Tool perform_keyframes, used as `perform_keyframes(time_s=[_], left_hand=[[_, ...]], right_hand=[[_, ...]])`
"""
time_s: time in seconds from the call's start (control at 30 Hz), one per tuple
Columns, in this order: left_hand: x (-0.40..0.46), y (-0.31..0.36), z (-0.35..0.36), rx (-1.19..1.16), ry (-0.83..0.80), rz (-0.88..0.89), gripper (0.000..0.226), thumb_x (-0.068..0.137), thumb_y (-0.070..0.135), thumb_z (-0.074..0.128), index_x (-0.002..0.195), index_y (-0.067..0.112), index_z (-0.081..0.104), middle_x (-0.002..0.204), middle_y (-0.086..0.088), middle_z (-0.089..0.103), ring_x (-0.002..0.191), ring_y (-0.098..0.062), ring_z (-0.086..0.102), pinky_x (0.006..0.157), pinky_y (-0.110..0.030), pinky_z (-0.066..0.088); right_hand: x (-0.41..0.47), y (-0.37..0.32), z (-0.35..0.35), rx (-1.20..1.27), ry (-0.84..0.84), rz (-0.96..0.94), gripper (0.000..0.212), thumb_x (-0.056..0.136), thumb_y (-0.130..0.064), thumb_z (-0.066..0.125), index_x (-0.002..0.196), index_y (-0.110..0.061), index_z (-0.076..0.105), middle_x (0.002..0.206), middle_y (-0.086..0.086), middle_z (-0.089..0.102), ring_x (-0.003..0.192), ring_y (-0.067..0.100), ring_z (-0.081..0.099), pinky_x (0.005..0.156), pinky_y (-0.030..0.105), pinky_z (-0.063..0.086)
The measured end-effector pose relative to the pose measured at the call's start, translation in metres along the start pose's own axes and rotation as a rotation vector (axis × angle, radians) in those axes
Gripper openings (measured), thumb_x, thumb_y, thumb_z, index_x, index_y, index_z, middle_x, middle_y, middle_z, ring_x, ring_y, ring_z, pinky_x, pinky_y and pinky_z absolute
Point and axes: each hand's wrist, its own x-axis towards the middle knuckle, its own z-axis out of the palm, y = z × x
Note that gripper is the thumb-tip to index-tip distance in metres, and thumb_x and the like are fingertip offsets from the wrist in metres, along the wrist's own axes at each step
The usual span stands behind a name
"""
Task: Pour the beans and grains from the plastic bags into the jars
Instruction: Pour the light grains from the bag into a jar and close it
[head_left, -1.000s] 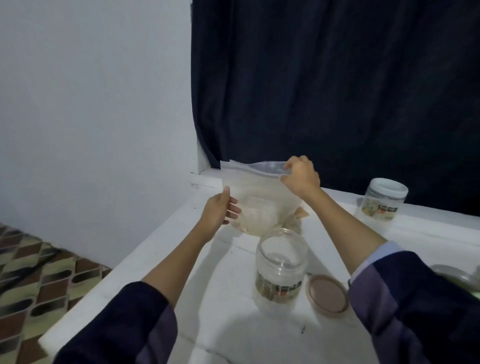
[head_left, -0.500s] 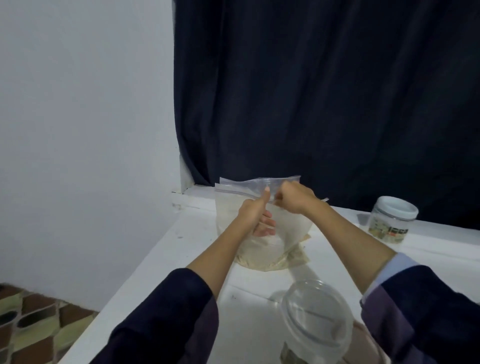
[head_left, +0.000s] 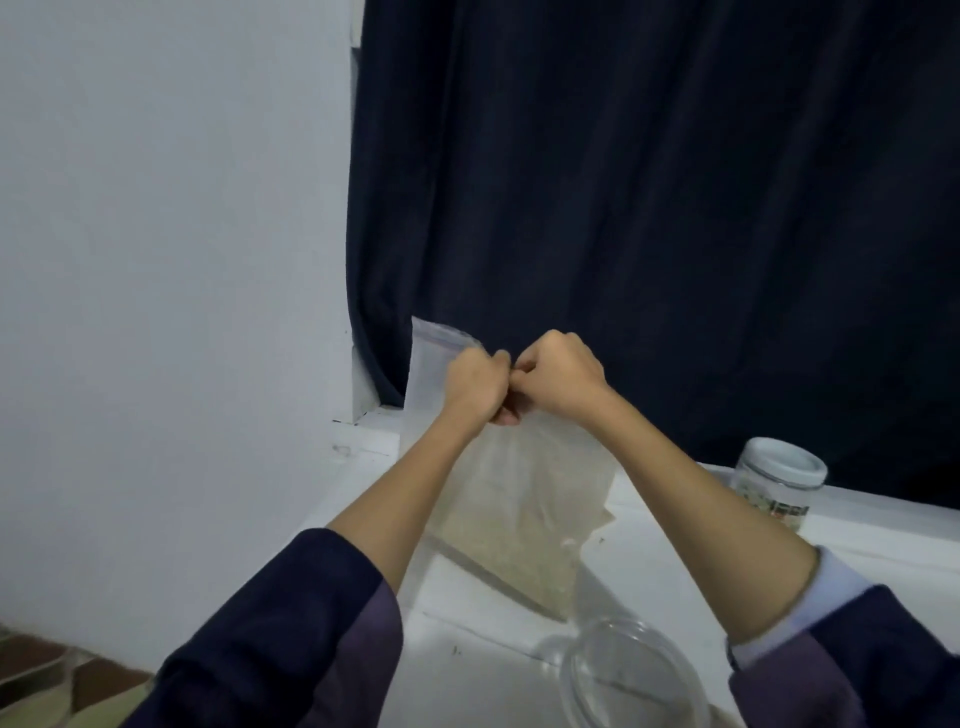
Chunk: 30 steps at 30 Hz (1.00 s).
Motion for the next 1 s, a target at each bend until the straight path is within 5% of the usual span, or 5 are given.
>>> perform_keyframes(time_s=[0.1, 0.27, 0.43, 0.7, 1.0], left_hand=[[-0.002, 0.013, -0.007, 0.065, 0.023, 0.075, 0.042, 0.091, 0.013, 0.036, 0.055, -0.001, 0.052, 0.046, -0.019, 0.056, 0.035, -0.022, 0.05, 0.042, -0.026, 0.04], [-0.023, 0.017, -0.037, 0.169, -0.129, 0.031, 0.036, 0.083, 0.007, 0.039, 0.048, 0.004, 0.045, 0.039, -0.015, 0.052, 0.026, -0.016, 0.041, 0.033, -0.016, 0.029], [-0.038, -0.03, -0.051, 0.331, -0.437, -0.195, 0.037, 0.089, 0.012, 0.038, 0.059, 0.0, 0.057, 0.052, -0.012, 0.064, 0.043, -0.02, 0.058, 0.045, -0.018, 0.041], [-0.05, -0.068, -0.069, -0.115, -0.38, -0.397, 0.035, 0.099, 0.023, 0.047, 0.09, -0.008, 0.057, 0.063, -0.016, 0.068, 0.062, -0.029, 0.07, 0.05, -0.024, 0.054], [-0.059, -0.078, -0.077, -0.307, -0.339, -0.38, 0.044, 0.103, 0.028, 0.04, 0.106, -0.009, 0.063, 0.089, -0.019, 0.069, 0.066, -0.02, 0.07, 0.064, -0.027, 0.059]], right_hand=[[-0.002, -0.002, -0.011, 0.232, 0.027, 0.004, 0.02, 0.08, -0.01, 0.06, 0.065, 0.0, 0.069, 0.069, 0.014, 0.07, 0.066, 0.025, 0.065, 0.066, 0.041, 0.056], [-0.021, -0.01, -0.001, 0.499, -0.064, 0.056, 0.021, 0.079, -0.005, 0.064, 0.061, 0.006, 0.065, 0.05, 0.007, 0.061, 0.045, 0.008, 0.051, 0.049, 0.023, 0.044], [-0.039, 0.001, 0.03, 0.434, -0.497, 0.184, 0.015, 0.089, -0.017, 0.064, 0.079, -0.006, 0.064, 0.064, 0.004, 0.055, 0.055, 0.012, 0.05, 0.053, 0.022, 0.045], [-0.027, -0.001, 0.057, 0.551, -0.578, 0.232, 0.028, 0.09, -0.032, 0.067, 0.074, -0.011, 0.059, 0.075, 0.003, 0.061, 0.063, 0.014, 0.052, 0.063, 0.025, 0.044], [-0.03, -0.014, 0.067, 0.619, -0.64, 0.259, 0.028, 0.091, -0.023, 0.065, 0.07, -0.005, 0.059, 0.066, 0.007, 0.056, 0.05, 0.011, 0.057, 0.043, 0.017, 0.048]])
